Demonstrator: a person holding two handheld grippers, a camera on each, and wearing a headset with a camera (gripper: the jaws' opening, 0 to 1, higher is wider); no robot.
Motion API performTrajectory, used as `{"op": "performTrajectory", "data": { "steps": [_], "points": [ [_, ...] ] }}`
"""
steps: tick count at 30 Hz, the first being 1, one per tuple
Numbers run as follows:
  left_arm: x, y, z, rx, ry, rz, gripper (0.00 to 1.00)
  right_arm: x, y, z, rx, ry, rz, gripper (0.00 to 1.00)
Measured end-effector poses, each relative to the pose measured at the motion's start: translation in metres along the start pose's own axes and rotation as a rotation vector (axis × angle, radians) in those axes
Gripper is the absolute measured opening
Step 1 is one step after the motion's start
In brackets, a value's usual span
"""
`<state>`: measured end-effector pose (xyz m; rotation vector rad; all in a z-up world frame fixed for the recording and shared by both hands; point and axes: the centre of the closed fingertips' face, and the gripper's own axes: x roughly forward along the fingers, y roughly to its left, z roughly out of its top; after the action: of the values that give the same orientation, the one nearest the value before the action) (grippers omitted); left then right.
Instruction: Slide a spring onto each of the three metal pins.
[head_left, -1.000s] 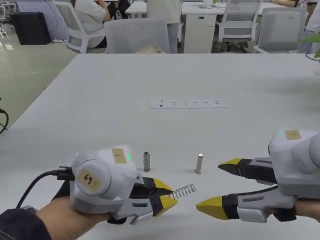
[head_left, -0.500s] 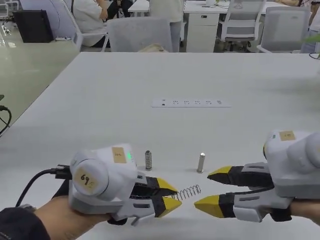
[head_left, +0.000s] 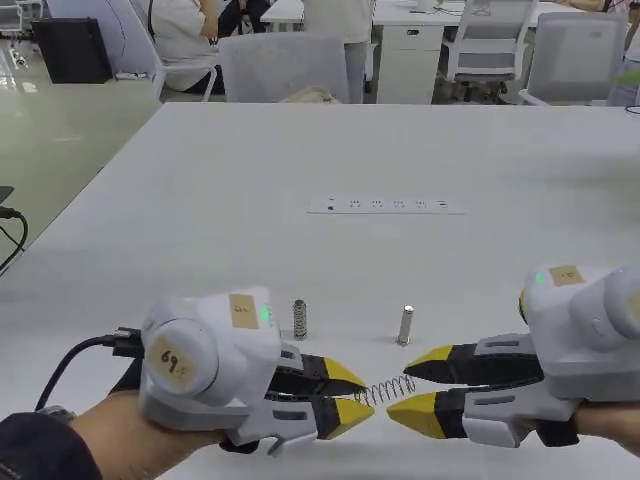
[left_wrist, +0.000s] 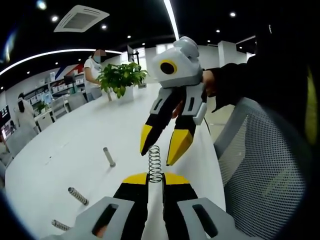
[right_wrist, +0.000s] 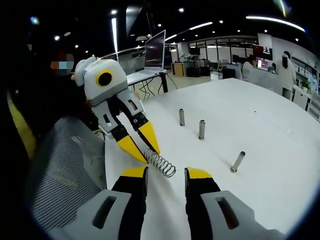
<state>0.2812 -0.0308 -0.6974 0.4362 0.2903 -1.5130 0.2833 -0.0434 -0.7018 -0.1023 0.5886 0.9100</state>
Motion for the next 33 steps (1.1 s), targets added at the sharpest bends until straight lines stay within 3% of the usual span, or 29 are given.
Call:
{"op": "performTrajectory", "data": {
  "steps": [14,27,33],
  "points": [
    [0.001,-0.006,0.003,0.017,-0.007,-0.025,0.02,0.001,0.008,-0.002,0.0,0.016,0.038,0.16],
    [0.002,-0.007,-0.001,0.032,0.013,-0.027,0.02,-0.003,0.016,0.008,-0.037,0.018,0.054,0.13],
    [0.002,-0.009,-0.002,0.04,0.02,-0.029,0.02,-0.002,0.02,0.01,-0.077,0.06,0.072,0.11]
  ]
}}
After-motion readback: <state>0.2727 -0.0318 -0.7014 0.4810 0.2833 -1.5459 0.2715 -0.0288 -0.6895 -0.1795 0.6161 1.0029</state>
